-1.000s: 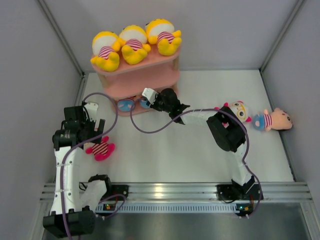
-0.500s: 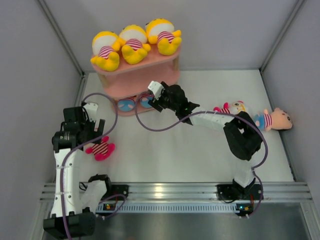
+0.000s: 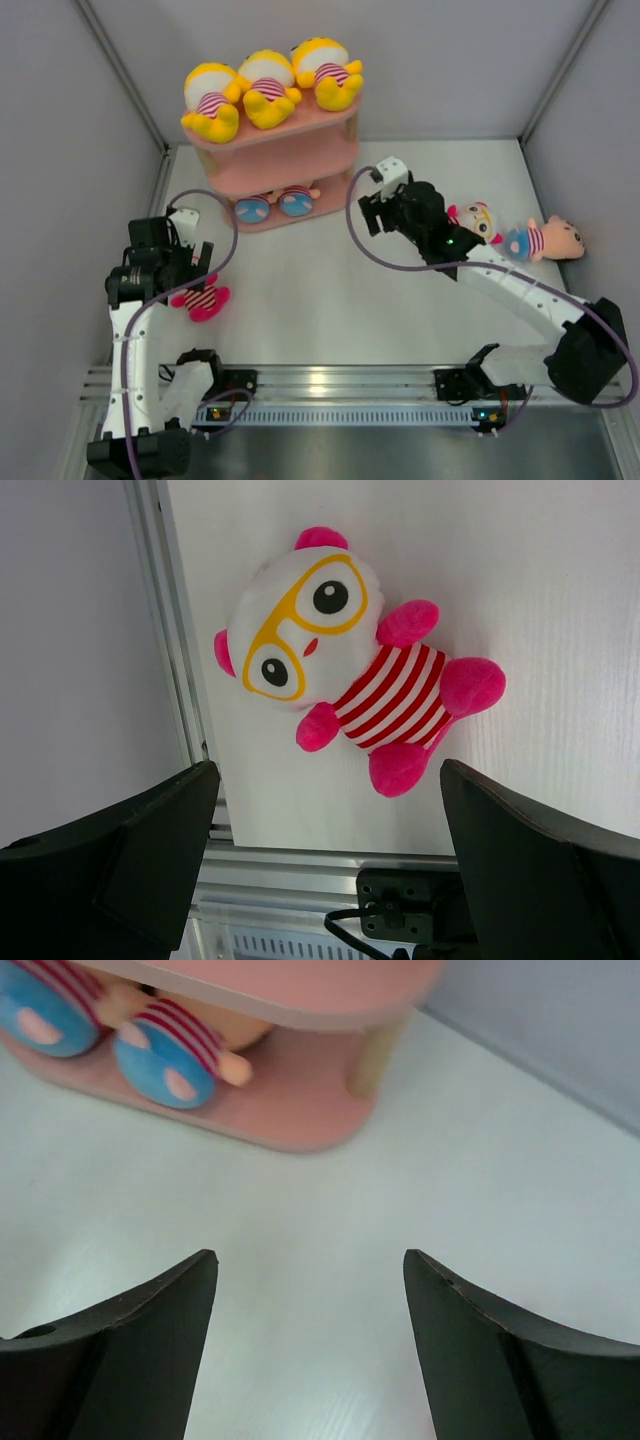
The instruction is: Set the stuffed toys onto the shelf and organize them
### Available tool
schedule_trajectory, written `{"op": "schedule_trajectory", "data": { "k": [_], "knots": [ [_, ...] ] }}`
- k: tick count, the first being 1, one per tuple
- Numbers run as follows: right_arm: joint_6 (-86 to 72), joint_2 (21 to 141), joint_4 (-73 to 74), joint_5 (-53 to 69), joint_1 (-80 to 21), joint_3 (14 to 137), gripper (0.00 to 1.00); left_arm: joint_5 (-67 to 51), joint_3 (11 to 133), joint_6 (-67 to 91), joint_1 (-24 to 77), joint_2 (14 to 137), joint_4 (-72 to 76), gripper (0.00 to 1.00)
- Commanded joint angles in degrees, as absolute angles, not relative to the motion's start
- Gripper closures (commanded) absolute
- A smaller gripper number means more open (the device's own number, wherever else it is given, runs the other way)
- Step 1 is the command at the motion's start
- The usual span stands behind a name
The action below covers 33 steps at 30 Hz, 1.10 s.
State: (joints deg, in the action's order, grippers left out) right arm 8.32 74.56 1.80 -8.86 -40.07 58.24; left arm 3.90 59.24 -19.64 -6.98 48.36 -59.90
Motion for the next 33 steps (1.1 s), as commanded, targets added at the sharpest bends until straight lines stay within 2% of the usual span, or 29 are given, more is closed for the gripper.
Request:
{"op": "schedule_trajectory", "data": {
  "k": [1,3,4,5,6,7,11,17,26,29,30,32,33],
  "knots": [
    [-7.1,68.4,11.9,-17.9,-32.2,54.3,0.25,2.2,59.1,-20.0,-6.6,46.7,-58.3,0.01],
    [-15.2,64.1,13.0,-15.9,-21.2,50.6,0.25,1.4,59.1,-19.6,-6.5,46.1,-58.4,0.01],
    [-17.9,62.7,12.6,-9.9,-16.7,48.9,0.25,1.1,59.1,-19.7,-6.6,45.9,-58.4,0.01],
    [-20.3,61.3,10.0,-6.1,-6.5,45.0,0.25,0.8,59.0,-19.9,-6.5,45.6,-58.5,0.01],
    [-25.5,59.0,7.8,0.5,-0.9,42.9,0.26,0.9,59.1,-20.1,-6.5,45.3,-58.7,0.01],
    [-28.1,58.1,5.9,3.8,10.2,40.9,0.27,0.8,59.1,-20.2,-6.5,45.0,-58.7,0.01],
    [-37.0,59.5,-1.6,6.9,26.4,35.1,0.3,0.5,59.3,-20.3,-6.2,45.4,-59.0,0.01],
    [-43.2,72.7,-7.0,2.7,32.0,35.8,0.31,0.4,61.5,-20.2,-6.2,48.0,-58.9,0.01],
    [-45.0,85.9,-13.7,3.2,32.3,37.5,0.33,0.6,64.0,-18.8,-6.2,50.0,-58.9,0.01],
    [-44.9,88.5,-15.2,3.9,32.3,37.3,0.45,1.1,64.2,-18.6,-6.2,50.2,-58.9,0.01],
    [-44.7,88.6,-15.6,4.0,32.3,37.0,0.65,1.2,64.3,-18.5,-6.2,50.1,-59.0,0.01],
    [-43.8,87.7,-16.3,4.0,32.3,36.3,0.86,1.6,64.2,-18.6,-6.2,50.1,-59.0,0.01],
    [-43.3,87.0,-16.1,3.3,32.3,36.2,1.0,1.8,64.2,-18.7,-6.2,50.0,-59.0,0.01]
  ]
}}
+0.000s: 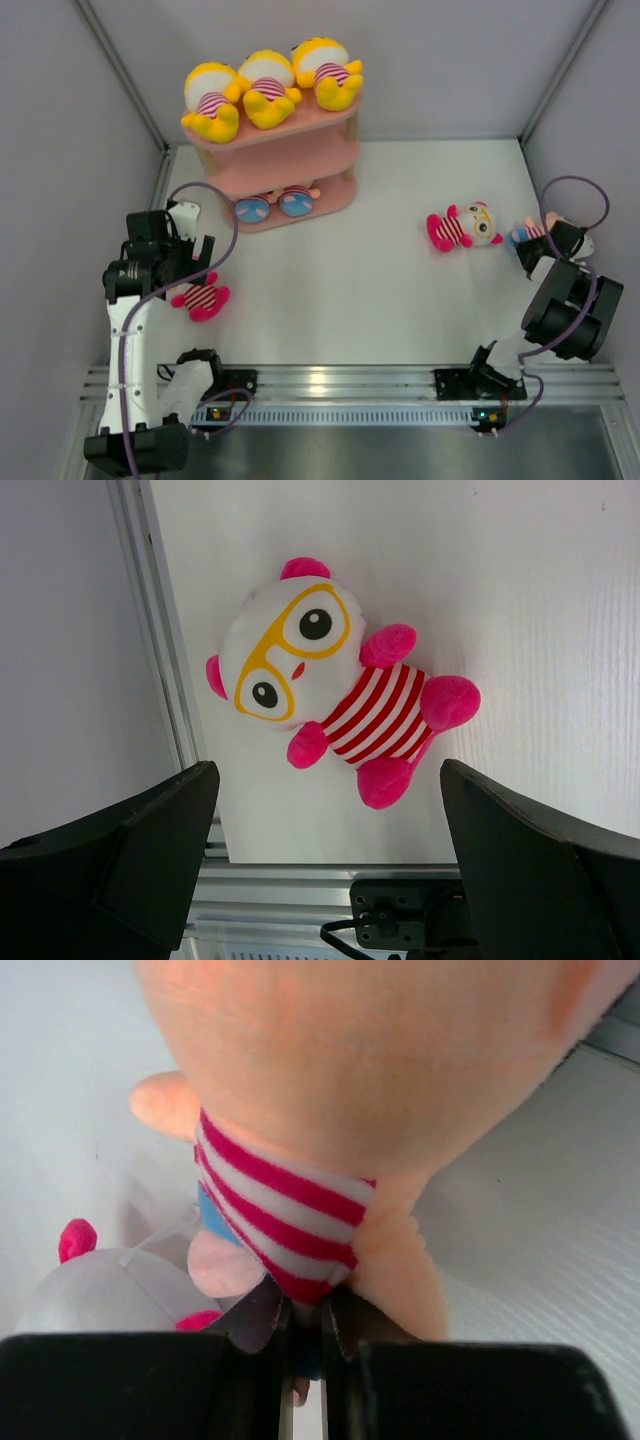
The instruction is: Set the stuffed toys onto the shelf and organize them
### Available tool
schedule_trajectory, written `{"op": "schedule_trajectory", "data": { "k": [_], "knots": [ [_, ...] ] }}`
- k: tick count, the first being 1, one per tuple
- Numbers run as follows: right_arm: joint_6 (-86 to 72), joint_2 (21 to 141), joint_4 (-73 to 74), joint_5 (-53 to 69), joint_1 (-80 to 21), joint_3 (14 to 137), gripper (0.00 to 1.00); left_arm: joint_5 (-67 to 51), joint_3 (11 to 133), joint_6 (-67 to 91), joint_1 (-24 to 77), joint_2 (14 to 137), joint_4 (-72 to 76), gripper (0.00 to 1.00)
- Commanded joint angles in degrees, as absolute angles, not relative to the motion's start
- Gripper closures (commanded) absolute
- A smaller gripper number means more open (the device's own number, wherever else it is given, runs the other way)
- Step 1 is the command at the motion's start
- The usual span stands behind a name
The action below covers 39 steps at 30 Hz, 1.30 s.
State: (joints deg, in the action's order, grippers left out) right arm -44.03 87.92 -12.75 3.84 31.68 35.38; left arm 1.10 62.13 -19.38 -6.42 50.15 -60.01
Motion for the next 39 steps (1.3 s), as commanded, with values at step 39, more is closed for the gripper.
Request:
{"op": "schedule_trajectory", "data": {
  "k": [39],
  "knots": [
    [-10.7,100.8,6.7,32.8,-26.9,69.8,1.0,3.3,60.2,-21.0,-6.2,46.9,-59.1,0.01]
  ]
}}
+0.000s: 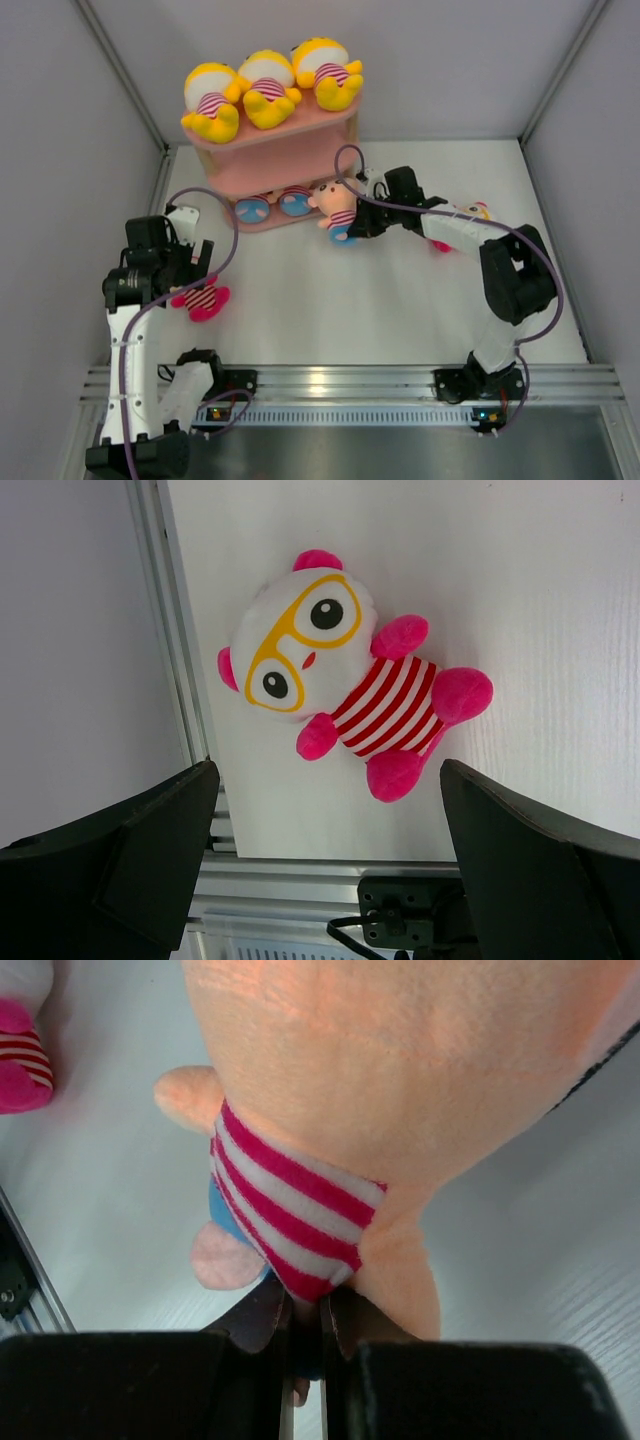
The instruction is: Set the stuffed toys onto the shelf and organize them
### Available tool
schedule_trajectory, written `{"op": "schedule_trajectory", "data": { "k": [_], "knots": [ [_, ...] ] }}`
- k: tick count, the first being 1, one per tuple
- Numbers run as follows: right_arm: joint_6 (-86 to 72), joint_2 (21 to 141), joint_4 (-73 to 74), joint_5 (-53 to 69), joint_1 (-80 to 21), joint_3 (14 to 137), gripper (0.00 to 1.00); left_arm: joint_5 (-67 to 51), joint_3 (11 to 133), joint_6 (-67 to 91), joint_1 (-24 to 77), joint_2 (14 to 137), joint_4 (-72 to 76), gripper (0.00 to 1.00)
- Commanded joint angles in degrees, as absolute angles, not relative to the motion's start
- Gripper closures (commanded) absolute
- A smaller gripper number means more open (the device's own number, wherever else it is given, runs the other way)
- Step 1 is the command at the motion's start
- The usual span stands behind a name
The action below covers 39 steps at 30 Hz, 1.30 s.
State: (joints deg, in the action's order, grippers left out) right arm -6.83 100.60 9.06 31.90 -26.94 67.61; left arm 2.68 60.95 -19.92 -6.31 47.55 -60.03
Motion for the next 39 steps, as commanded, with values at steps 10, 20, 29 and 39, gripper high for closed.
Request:
{"op": "schedule_trajectory", "data": {
  "k": [10,20,29,39],
  "knots": [
    [-11.2,107.1,4.2,22.0,-29.1,77.0,1.0,3.5,60.0,-21.2,-6.2,47.3,-59.2,0.01],
    [-10.1,109.4,3.4,16.9,-30.0,81.6,1.0,2.6,59.9,-21.4,-6.2,47.4,-59.0,0.01],
    [-6.8,113.3,4.4,11.8,-30.8,85.9,0.7,2.5,59.9,-21.1,-6.2,47.7,-59.2,0.01],
    [-11.8,109.4,0.5,1.2,-30.8,80.5,0.58,2.9,60.0,-21.4,-6.2,47.7,-59.2,0.01]
  ]
}}
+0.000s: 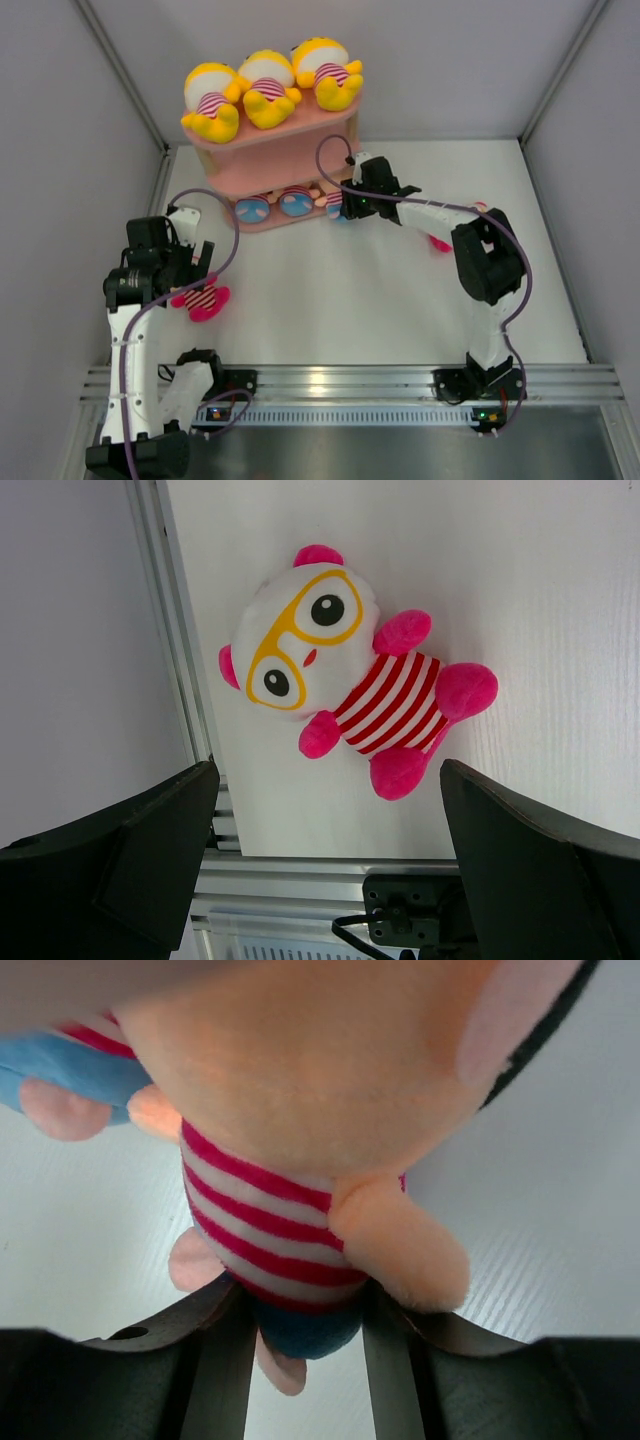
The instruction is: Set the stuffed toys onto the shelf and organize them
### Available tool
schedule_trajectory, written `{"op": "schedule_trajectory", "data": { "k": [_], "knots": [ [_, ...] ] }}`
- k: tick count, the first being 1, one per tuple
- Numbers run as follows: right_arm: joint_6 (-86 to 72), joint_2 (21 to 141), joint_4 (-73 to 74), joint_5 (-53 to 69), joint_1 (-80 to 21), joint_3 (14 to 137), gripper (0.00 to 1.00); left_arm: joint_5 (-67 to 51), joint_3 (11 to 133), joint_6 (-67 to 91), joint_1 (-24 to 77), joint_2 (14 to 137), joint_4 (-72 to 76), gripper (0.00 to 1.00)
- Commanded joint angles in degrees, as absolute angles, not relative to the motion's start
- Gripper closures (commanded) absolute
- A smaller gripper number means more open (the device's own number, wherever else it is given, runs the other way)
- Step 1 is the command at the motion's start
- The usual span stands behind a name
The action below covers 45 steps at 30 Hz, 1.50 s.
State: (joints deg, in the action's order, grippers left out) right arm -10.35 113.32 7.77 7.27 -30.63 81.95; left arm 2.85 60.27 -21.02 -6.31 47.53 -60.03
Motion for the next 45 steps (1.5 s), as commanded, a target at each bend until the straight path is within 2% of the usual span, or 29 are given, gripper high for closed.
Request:
{"op": "schedule_trajectory", "data": {
  "k": [1,5,9,15,32,35,39,40,43,45],
  "knots": [
    [-11.8,109.0,0.5,0.8,-30.8,79.8,0.57,2.8,60.0,-21.4,-6.2,47.6,-59.2,0.01],
    [-11.2,108.0,0.5,0.5,-30.8,77.6,0.6,2.4,59.9,-21.4,-6.2,47.6,-59.2,0.01],
    [-11.4,106.9,-1.6,-1.1,-30.9,76.7,0.76,2.7,59.9,-21.4,-6.2,47.5,-59.2,0.01],
    [-8.1,107.3,2.8,-7.5,-33.8,80.9,0.85,2.9,59.7,-21.4,-6.2,47.4,-59.1,0.02],
    [-6.3,115.7,4.6,-3.8,-36.8,90.8,0.87,4.0,59.0,-21.8,-6.2,46.9,-59.1,0.02],
    [-6.0,116.8,4.2,-3.4,-36.8,91.7,0.84,4.0,59.0,-21.7,-6.2,46.8,-59.2,0.01],
    [-7.0,116.5,1.6,-7.5,-36.7,90.9,0.61,4.0,59.1,-21.8,-6.2,46.7,-59.4,0.01],
    [-7.6,116.5,0.6,-8.3,-36.7,90.5,0.53,4.1,59.0,-21.9,-6.2,46.7,-59.5,0.02],
    [-8.3,116.6,0.5,-11.9,-36.7,90.5,0.44,4.2,59.0,-21.8,-6.2,46.4,-59.4,0.01],
    [-8.3,116.4,0.5,-13.5,-36.7,90.3,0.43,4.2,59.1,-21.9,-6.2,46.4,-59.7,0.01]
  ]
}}
